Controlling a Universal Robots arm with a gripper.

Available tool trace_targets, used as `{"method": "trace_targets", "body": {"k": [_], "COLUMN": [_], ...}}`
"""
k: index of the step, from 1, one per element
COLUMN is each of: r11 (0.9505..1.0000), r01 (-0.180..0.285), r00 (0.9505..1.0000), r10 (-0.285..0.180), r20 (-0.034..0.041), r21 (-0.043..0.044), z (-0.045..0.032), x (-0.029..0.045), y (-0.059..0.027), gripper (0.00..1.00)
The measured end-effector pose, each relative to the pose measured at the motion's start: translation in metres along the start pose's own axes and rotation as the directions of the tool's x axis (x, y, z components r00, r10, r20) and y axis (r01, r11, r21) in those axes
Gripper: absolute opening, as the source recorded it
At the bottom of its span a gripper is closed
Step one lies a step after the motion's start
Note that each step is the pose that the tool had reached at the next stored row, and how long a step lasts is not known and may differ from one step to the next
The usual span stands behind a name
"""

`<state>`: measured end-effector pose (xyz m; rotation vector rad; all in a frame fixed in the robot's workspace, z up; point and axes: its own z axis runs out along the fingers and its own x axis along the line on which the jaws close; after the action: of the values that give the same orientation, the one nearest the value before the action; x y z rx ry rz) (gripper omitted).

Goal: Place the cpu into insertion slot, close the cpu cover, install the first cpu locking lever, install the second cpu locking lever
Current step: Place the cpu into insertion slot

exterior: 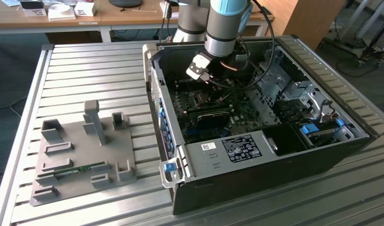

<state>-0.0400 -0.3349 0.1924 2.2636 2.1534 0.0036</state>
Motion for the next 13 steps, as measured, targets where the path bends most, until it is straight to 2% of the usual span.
{"method": "trace_targets", "body": {"k": [13], "r11": [1.0], "r01": [0.008], "r00": [1.0], "r10": [-0.008], "r20": [-0.0004], "r21": [-0.0001], "z": [0.0], "x": [0.0001], "y": [0.0015], "gripper": [0.55]}}
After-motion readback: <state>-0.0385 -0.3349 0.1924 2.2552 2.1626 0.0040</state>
